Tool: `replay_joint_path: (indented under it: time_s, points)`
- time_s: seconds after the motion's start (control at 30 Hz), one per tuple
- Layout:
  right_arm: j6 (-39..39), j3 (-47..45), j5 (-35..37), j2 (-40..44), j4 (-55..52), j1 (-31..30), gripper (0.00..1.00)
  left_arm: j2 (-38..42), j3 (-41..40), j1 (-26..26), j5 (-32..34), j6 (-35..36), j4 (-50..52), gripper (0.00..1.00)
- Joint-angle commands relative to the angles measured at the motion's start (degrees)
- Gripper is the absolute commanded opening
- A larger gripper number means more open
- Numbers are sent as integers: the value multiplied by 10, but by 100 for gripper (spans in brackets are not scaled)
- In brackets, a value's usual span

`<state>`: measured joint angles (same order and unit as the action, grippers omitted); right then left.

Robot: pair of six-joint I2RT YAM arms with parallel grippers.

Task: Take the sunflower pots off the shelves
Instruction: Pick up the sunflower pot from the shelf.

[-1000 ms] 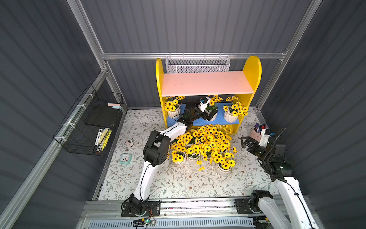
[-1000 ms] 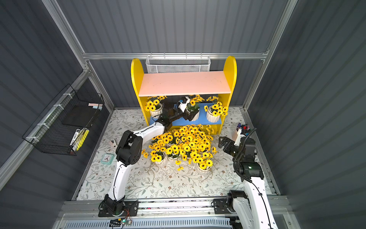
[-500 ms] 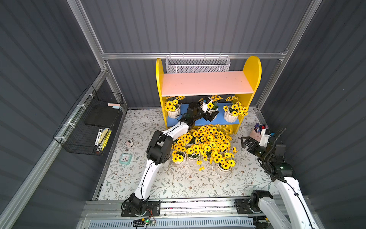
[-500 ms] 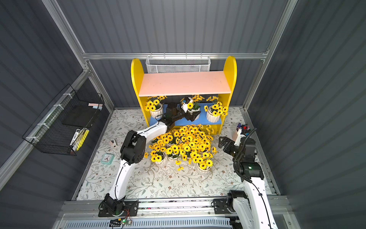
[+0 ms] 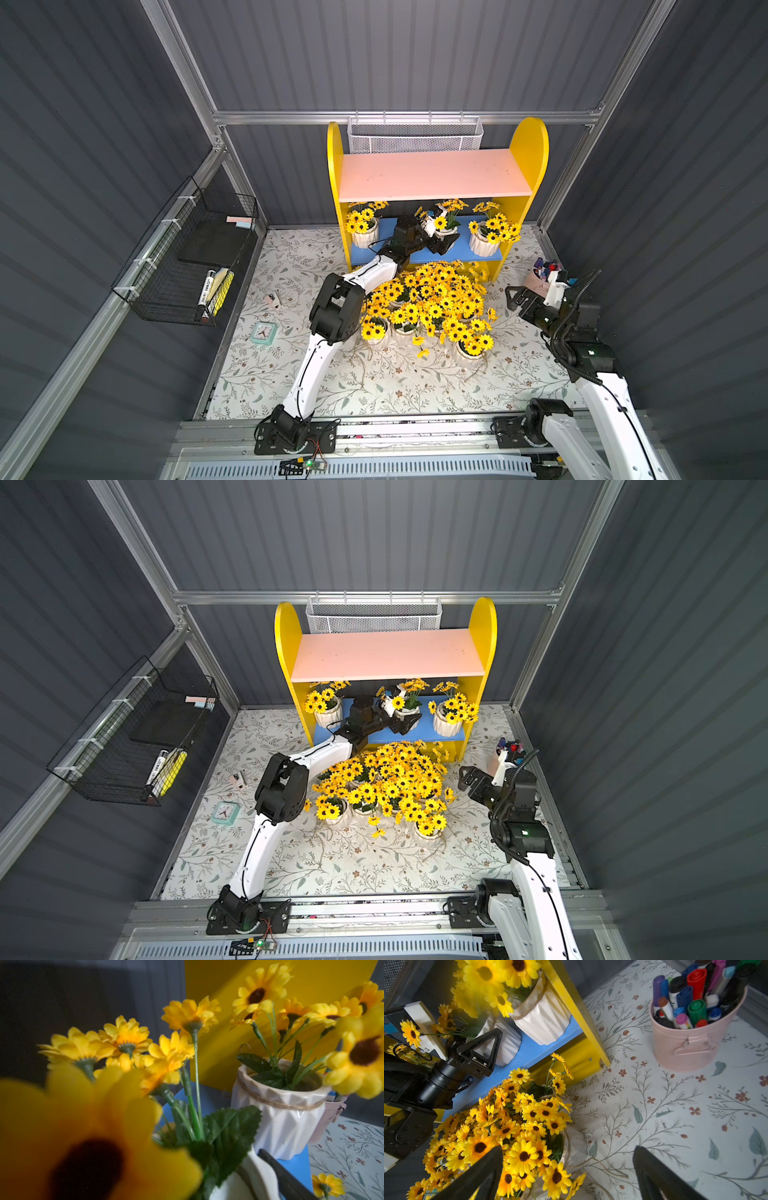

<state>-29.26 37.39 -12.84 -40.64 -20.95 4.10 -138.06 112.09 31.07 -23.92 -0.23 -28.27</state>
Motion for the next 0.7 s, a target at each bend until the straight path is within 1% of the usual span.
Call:
replay_joint_path:
  time_s: [0.0, 0.03, 0.07, 0.23, 0.33, 0.53, 0.67]
  points:
    - [6, -7, 1, 3, 6, 3, 99, 39, -40, 1, 6, 16, -14, 15]
    - [6, -8, 1, 3, 8, 2, 99, 53, -55, 1, 7, 14, -26, 3]
    - [5, -9, 1, 3, 9, 2, 99, 68, -67, 1, 9, 14, -33, 0]
    - [1, -11, -1, 2, 15, 2, 99, 137, -114, 1, 18, 29, -34, 0]
    - [-1, -12, -1, 2, 18, 2, 99, 185, -165, 3, 19, 25, -60, 0]
    - [-11, -9, -9, -1, 21, 2, 99, 293, -276, 12, 41, 25, -89, 0]
    - [-18, -13, -18, -2, 22, 2, 99, 371, -334, 28, 59, 34, -72, 0]
